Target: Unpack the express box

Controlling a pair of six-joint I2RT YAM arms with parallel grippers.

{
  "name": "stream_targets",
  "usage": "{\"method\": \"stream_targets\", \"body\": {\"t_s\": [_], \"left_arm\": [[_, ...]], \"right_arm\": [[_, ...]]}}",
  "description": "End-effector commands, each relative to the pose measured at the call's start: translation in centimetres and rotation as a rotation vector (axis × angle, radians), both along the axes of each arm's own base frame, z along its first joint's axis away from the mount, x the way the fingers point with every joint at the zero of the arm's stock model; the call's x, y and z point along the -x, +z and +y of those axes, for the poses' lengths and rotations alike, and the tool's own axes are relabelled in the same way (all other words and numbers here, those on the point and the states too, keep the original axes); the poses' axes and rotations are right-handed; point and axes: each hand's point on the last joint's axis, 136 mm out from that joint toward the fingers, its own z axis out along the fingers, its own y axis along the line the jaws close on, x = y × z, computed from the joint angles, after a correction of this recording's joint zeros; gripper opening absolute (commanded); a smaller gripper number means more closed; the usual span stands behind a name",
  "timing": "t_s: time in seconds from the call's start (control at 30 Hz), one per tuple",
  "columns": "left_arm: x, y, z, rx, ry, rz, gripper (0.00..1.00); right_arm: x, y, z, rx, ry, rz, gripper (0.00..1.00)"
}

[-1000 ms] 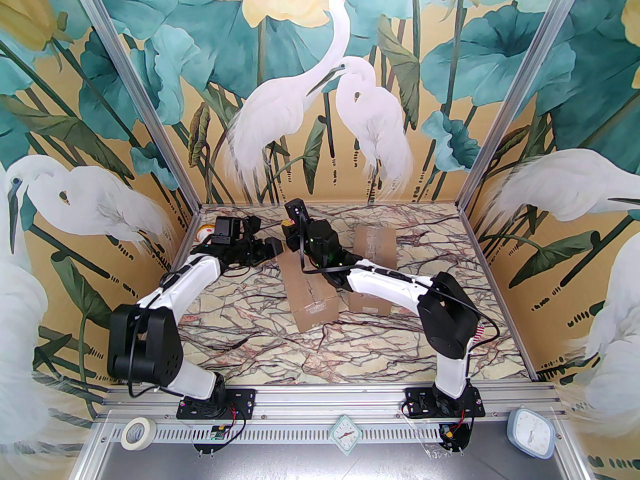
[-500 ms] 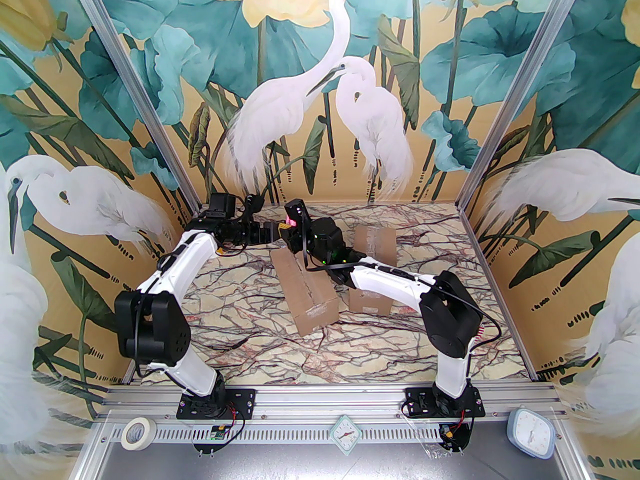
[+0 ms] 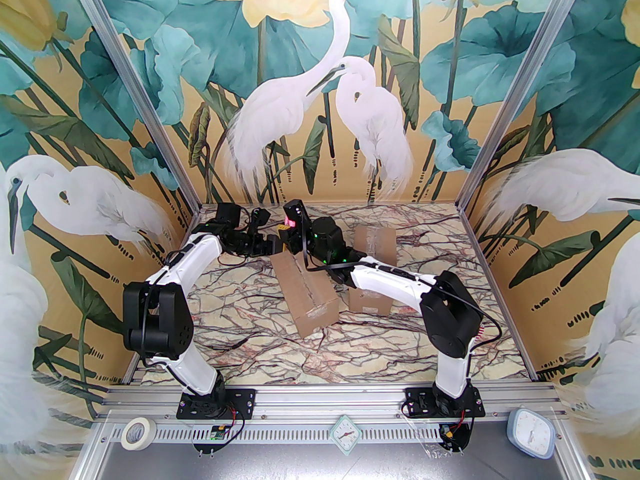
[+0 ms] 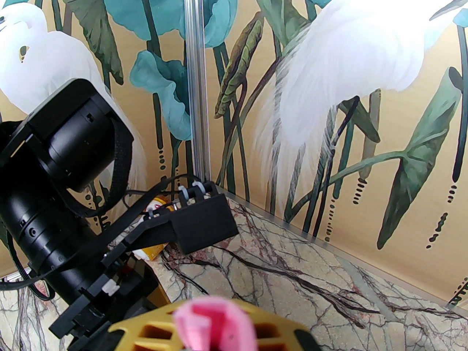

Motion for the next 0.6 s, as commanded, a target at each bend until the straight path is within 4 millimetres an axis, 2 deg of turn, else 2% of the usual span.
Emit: {"method": "stream_targets", "body": {"t_s": [0.0,0.2,0.33,0.57], "left_arm": [[-0.2,-1.3,-0.5,0.034,-0.007,0.017,0.62],[0.0,-2.6,-0.5,0.046,0.001,0.036,0.54],[0.3,-2.9,-0.6,0.059,0.008,0.041,0.41],[1.3,-4.1,-0.1,0.056,0.055,0.064,0.26]], "right_arm": [[0.8,-0.5,0.5,0.015,0.037,0.042,0.00],[0.7,-0.6,0.3,0.019,0.033,0.044,0.00],[0.4,-0.6,0.2,0.021,0.032,0.047,0.00],[0.1,-0.5,0.6,0.021,0.053,0.052,0.00]]}}
